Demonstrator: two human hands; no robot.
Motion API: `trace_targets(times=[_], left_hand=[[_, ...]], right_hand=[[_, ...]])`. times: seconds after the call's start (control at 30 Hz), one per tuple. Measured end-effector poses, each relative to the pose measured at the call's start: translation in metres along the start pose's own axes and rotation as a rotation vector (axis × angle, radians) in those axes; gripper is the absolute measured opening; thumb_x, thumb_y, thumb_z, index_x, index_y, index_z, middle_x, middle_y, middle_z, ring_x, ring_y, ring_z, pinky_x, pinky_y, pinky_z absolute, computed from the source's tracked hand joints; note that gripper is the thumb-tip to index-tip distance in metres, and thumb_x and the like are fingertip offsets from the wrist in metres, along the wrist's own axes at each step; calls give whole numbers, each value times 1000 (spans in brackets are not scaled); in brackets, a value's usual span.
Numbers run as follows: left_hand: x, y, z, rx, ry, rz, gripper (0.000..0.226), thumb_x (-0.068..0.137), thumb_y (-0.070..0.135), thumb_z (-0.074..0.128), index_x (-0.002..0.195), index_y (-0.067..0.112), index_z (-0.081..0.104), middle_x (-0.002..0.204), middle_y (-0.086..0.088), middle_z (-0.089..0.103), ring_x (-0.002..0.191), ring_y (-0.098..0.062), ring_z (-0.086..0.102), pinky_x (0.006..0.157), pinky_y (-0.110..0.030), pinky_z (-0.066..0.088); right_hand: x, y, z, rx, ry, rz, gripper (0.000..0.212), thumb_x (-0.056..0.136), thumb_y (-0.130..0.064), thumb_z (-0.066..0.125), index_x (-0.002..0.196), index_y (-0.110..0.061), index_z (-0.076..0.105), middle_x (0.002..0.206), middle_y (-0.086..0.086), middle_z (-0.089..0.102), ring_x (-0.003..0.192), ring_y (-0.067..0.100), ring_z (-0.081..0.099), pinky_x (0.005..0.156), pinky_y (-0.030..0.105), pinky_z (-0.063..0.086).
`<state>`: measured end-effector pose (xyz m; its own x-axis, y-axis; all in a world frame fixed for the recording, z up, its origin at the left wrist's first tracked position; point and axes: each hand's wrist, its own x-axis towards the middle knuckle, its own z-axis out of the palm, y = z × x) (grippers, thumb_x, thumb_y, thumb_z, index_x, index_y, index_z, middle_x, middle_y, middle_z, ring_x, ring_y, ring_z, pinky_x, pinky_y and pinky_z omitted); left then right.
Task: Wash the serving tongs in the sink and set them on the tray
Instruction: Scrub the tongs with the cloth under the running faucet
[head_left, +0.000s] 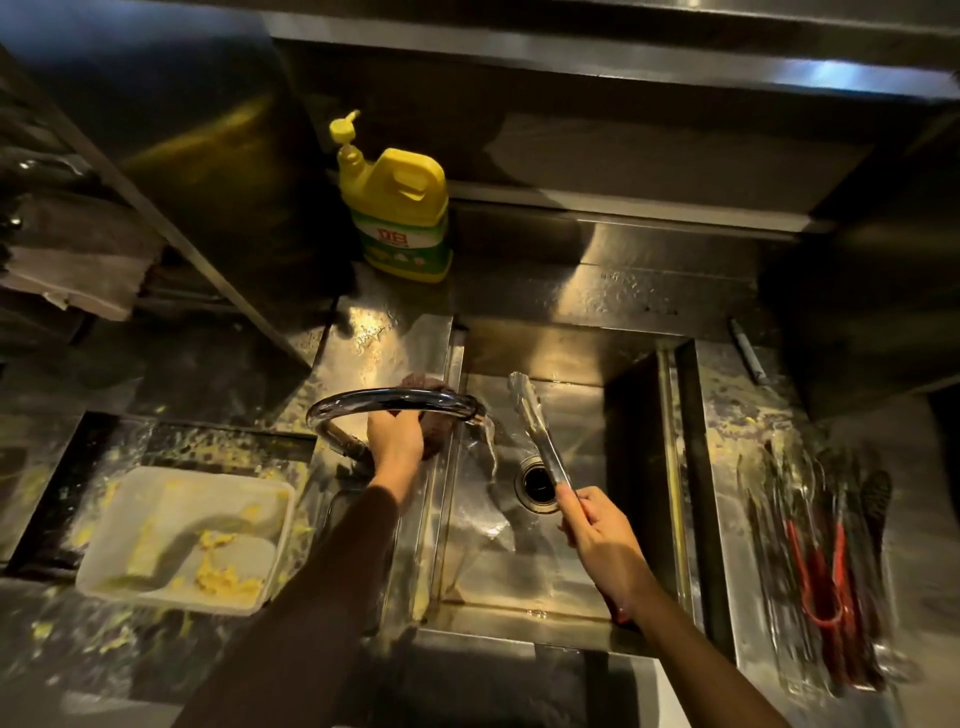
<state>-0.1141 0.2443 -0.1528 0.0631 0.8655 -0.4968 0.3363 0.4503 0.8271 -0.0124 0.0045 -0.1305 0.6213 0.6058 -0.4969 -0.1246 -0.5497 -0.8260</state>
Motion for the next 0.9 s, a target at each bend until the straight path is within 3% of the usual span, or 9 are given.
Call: trace_targets(times=[0.1, 0.2, 0.33, 0.43, 0.5, 0.57, 0.7, 0.8, 0.9], left_hand=[[-26, -4, -11, -483, -150, -173, 18, 92, 16, 55, 107, 16, 63, 109, -14, 68, 99, -28, 65, 88, -41, 53], [-44, -2, -22, -785, -242, -419, 24, 95, 18, 44, 104, 8, 63, 107, -19, 69, 97, -34, 64, 88, -44, 50], [-65, 0, -28, -805, -340, -425, 29, 96, 22, 41, 103, 6, 64, 97, -17, 73, 98, -33, 64, 88, -45, 49], [-80, 3, -27, -887, -548, -435, 52, 94, 42, 42, 128, 5, 58, 129, -20, 63, 119, -32, 58, 105, -45, 41], [-85, 5, -21, -882, -642, -411, 58, 96, 44, 41, 139, 5, 49, 139, -18, 55, 123, -28, 55, 107, -44, 41], [-86, 4, -9, -749, -555, -415, 59, 96, 47, 46, 139, 7, 48, 138, -16, 57, 116, -26, 60, 103, -44, 44], [-84, -1, 9, -473, -288, -352, 76, 60, 32, 83, 126, 3, 59, 113, -14, 72, 97, -26, 72, 90, -44, 56], [-77, -3, 9, -374, -208, -308, 78, 55, 38, 91, 120, 7, 61, 110, -10, 73, 99, -25, 70, 90, -43, 56], [-72, -2, 9, -416, -198, -343, 81, 50, 36, 85, 119, 6, 57, 113, -14, 68, 102, -31, 67, 91, -49, 56]], right_hand=[[-1, 5, -8, -36, -20, 18, 38, 98, -45, 54, 86, -10, 63, 79, 16, 58, 65, 15, 53, 64, 39, 45], [1, 9, -14, -129, -60, 38, 35, 97, -47, 54, 88, -14, 61, 71, 4, 58, 62, 13, 53, 62, 38, 45], [1, 3, -8, -310, -122, 27, 31, 96, -51, 54, 88, -22, 58, 65, -5, 60, 60, 7, 54, 62, 30, 43], [-1, -7, 7, -347, -194, 6, 35, 97, -54, 51, 90, -20, 55, 66, -5, 58, 60, 7, 51, 61, 29, 41], [-2, -11, 17, -296, -200, 13, 37, 99, -52, 48, 89, -18, 53, 68, -5, 54, 59, 8, 49, 61, 31, 38], [-1, -13, 25, -321, -196, 4, 37, 99, -54, 47, 88, -18, 50, 67, -4, 53, 60, 9, 49, 61, 32, 37], [-1, -7, 33, -441, -194, 7, 42, 96, -59, 50, 89, -17, 51, 63, -4, 54, 60, 13, 52, 63, 35, 39], [-1, -6, 26, -566, -181, -44, 46, 95, -61, 49, 79, -19, 54, 75, -7, 55, 69, 14, 57, 71, 40, 46], [-2, -11, 18, -551, -181, -66, 46, 97, -56, 50, 70, -20, 57, 79, -12, 50, 70, 10, 55, 70, 34, 42]])
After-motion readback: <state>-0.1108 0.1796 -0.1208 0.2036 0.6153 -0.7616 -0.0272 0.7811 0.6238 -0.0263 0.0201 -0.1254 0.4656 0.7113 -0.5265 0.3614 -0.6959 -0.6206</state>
